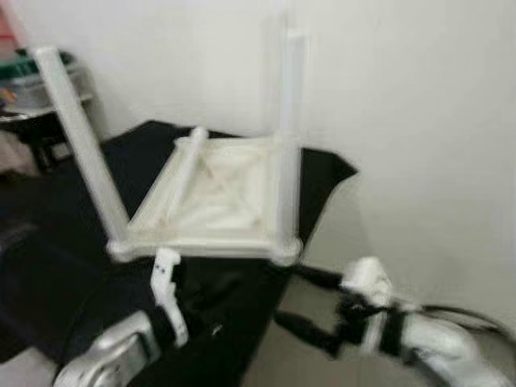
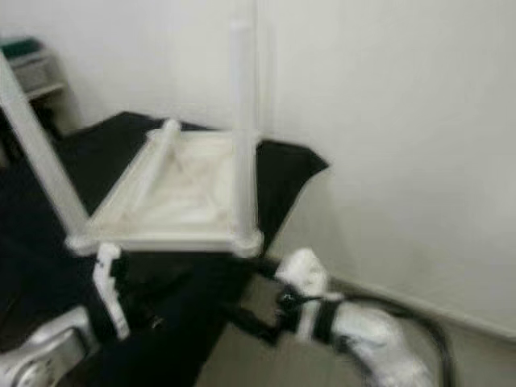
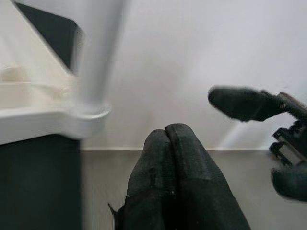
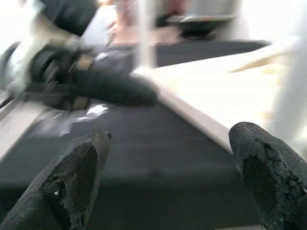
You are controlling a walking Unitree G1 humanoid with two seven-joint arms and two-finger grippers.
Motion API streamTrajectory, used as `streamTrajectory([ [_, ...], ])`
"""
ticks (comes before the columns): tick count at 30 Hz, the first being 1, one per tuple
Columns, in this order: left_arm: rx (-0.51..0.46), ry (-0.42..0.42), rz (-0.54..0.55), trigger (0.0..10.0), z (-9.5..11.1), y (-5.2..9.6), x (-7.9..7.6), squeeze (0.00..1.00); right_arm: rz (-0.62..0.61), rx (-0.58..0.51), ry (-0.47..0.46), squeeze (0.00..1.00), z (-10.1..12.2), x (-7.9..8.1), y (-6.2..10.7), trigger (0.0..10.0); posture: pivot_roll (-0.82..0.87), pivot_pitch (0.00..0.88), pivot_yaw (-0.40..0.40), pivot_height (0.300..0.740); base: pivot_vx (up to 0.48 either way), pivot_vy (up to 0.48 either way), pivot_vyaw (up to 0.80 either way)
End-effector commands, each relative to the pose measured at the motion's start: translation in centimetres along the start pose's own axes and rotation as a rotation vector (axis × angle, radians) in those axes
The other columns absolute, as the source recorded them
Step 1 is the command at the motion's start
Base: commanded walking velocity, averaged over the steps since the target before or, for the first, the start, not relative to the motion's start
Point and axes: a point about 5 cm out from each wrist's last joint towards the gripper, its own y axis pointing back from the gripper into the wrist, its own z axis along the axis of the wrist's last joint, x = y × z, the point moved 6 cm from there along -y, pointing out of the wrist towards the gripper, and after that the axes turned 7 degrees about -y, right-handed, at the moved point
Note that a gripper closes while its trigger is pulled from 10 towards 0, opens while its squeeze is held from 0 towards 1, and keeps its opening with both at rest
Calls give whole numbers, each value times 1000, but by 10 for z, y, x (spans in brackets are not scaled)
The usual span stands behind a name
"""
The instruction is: Building children table
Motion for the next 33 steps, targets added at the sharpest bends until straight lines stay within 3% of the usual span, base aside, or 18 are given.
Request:
streamTrajectory([
  [1,28,-4,11,10000,-10,-11,-4,0,-72,-6,3,0,-4,-8,-7,10000,-108,0,37,740,0,-458,0],
  [5,41,-29,-11,10000,-14,-22,-13,0,-84,-7,-32,0,-12,-3,-20,10000,-101,0,34,740,0,-460,0],
  [6,52,-41,6,10000,-17,-24,-11,0,-52,6,-43,0,-18,4,-25,10000,-96,0,34,740,0,-465,0],
  [8,52,-41,6,10000,-17,-24,-11,0,-52,6,-43,0,-18,4,-25,10000,-96,0,34,740,0,-465,0],
  [9,65,-56,73,10000,-19,-22,0,0,-36,9,-52,0,-21,6,-28,10000,-91,0,38,740,0,-465,0],
  [13,79,-82,168,10000,-21,-20,15,0,-94,2,-33,0,-21,-4,-32,10000,-90,0,40,740,0,-465,0],
  [15,76,-95,281,10000,-19,-20,32,0,-168,-9,-6,0,-19,-15,-35,10000,-89,0,42,740,0,-465,0],
  [18,72,-96,340,10000,-17,-19,41,0,-211,-11,-9,0,-19,-21,-35,10000,-88,0,41,740,0,-465,0],
  [25,61,-123,358,10000,-14,-20,44,0,-235,-22,-20,0,-18,-23,-35,10000,-85,0,38,740,0,-197,0],
  [33,74,-181,376,10000,-13,-24,48,0,-338,-60,-36,0,-14,-42,-34,10000,-81,0,32,740,176,0,0],
])
